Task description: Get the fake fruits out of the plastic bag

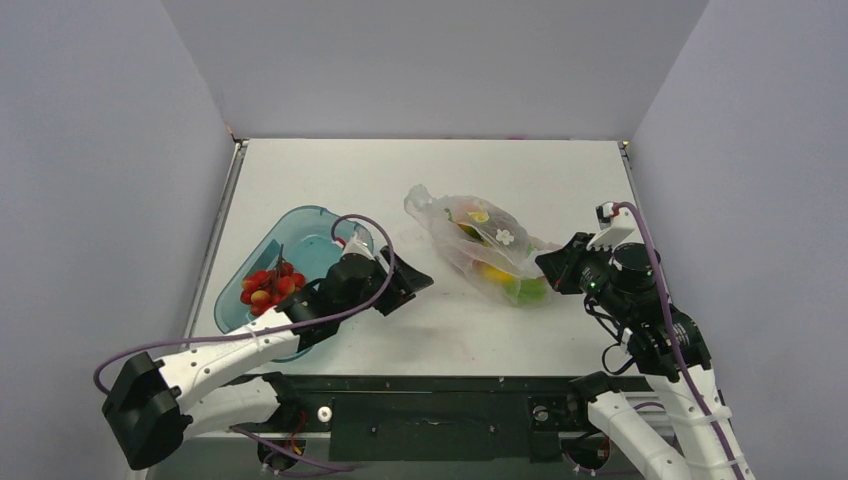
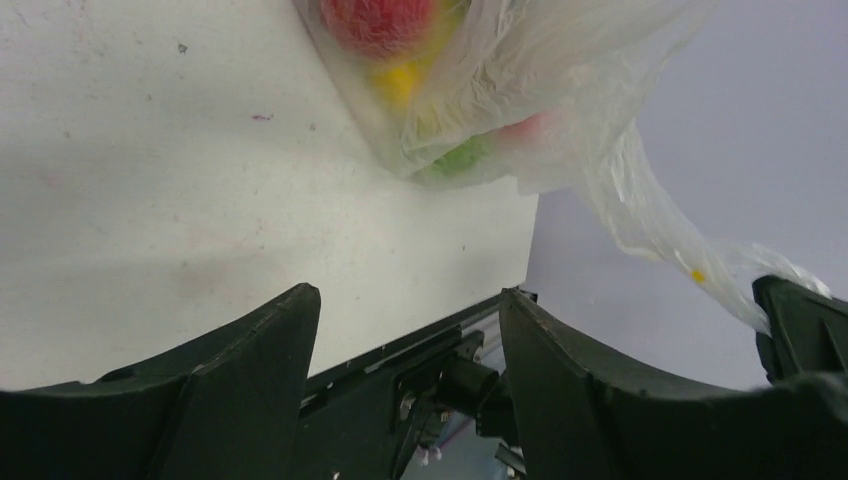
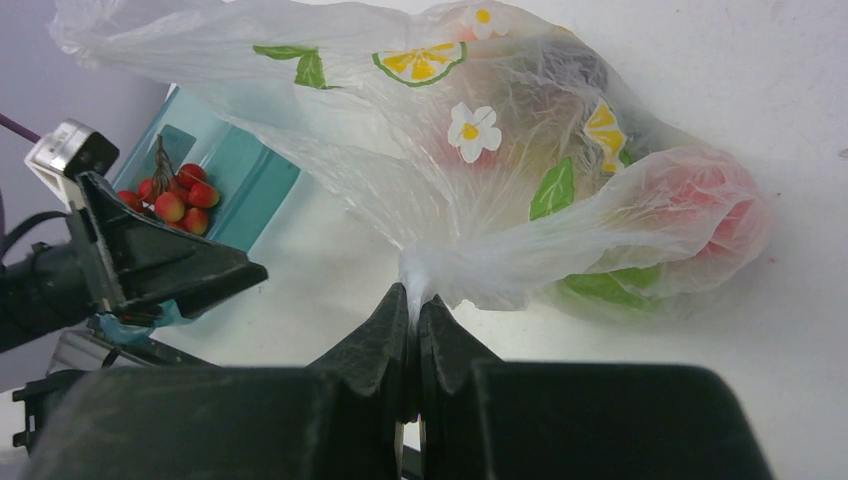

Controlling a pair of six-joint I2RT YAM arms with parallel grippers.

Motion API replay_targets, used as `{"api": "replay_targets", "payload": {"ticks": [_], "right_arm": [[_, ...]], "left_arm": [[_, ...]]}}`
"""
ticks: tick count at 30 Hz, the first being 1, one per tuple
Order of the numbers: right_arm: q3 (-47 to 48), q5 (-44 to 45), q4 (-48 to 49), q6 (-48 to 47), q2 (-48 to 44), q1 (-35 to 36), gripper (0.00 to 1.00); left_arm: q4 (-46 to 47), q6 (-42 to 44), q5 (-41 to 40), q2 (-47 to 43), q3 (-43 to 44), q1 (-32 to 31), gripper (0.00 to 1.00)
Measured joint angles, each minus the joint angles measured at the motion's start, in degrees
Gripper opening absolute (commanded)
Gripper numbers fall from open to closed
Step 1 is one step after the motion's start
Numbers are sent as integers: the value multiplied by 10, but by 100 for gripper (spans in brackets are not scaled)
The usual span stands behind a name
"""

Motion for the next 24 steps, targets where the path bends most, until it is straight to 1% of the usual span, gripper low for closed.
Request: {"api": "replay_targets", "payload": {"ticks": [3, 6, 8, 11, 18, 20, 24], "right_arm": [[-7, -3, 6, 10, -4, 3, 0], [-9, -4, 9, 17, -8, 6, 0], [-9, -4, 11, 20, -8, 8, 0], [-9, -4, 13, 27, -8, 12, 0], [-27, 20, 17, 36, -15, 56, 0], [-32, 28, 18, 38, -15, 72, 0], [-42, 43, 18, 46, -15, 94, 0]], "left_arm": [[25, -31, -99, 37, 17, -66, 70], [71, -48, -170, 63, 31, -106, 72], [116, -53, -207, 80, 35, -117, 68], [166, -62, -246, 109, 43, -119, 66], [206, -71, -304, 176, 94, -117, 66], [221, -71, -306, 189, 100, -114, 66], [223, -89, -297, 216, 118, -101, 62]]}}
